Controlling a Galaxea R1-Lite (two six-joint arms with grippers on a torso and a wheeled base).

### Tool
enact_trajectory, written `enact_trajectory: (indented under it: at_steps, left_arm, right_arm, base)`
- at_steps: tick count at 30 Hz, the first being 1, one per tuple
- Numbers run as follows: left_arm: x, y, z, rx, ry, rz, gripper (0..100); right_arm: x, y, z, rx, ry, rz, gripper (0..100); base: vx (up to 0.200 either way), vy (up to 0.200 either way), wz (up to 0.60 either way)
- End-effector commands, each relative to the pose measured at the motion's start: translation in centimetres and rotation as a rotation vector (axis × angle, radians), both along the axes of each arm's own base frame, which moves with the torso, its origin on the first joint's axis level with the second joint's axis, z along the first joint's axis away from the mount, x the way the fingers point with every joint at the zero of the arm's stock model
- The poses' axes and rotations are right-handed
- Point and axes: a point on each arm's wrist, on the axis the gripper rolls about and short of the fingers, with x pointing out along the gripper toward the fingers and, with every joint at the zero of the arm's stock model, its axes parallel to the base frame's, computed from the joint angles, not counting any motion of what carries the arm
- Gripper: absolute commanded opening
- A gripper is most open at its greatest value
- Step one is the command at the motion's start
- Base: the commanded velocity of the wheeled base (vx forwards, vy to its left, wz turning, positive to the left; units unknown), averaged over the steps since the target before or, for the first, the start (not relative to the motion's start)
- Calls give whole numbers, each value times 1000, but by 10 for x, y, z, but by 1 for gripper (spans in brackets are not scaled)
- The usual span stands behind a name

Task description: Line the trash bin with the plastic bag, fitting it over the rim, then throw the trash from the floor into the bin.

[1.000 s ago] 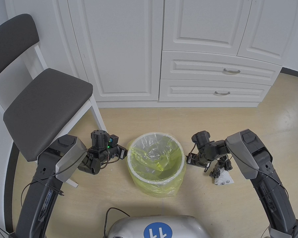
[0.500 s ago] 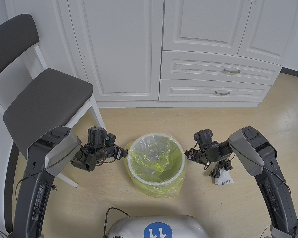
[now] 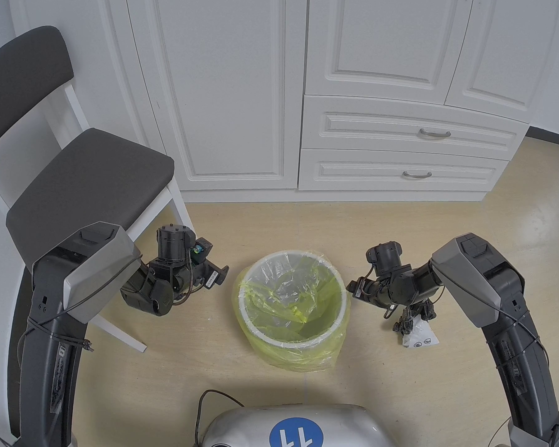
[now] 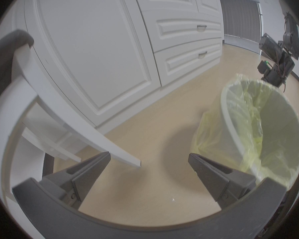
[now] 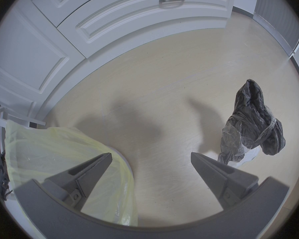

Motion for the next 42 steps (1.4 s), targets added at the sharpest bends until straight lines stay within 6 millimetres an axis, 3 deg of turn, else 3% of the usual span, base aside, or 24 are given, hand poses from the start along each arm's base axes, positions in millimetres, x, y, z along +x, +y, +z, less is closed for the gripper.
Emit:
enact_trajectory:
  at_steps: [1, 6, 14, 18, 22, 27, 32, 36, 42]
  left_arm:
    - [-3, -4, 10, -9, -44, -8, 100]
    - [-13, -15, 17, -18, -88, -37, 100]
    - [-28, -30, 39, -52, -193, -78, 100]
    - [-37, -39, 48, -74, -238, -104, 100]
    - [-41, -46, 49, -84, -259, -114, 100]
    - [-44, -44, 57, -90, -283, -114, 100]
    - [-44, -44, 50, -79, -265, -114, 100]
    - [-45, -44, 51, -80, -268, -114, 100]
    - [-52, -43, 46, -26, -267, -134, 100]
  right_arm:
    - [-1, 2, 2, -10, -9, -3, 100]
    - [0, -5, 17, -81, -102, -8, 100]
    - [-1, -51, 49, -194, -227, 22, 100]
    - [-14, -75, 57, -234, -261, 101, 100]
    - [-16, -98, 46, -279, -273, 175, 100]
    - [-3, -122, 28, -288, -276, 136, 100]
    - [8, -140, 4, -291, -226, 105, 100]
    - [12, -152, -7, -288, -163, 89, 100]
    - [12, -152, -14, -261, -65, 102, 100]
  base:
    - [0, 0, 0]
    - [0, 0, 0]
    - [0, 0, 0]
    - [0, 0, 0]
    - [0, 0, 0]
    - [0, 0, 0]
    - [0, 0, 0]
    - [0, 0, 0]
    - [0, 0, 0]
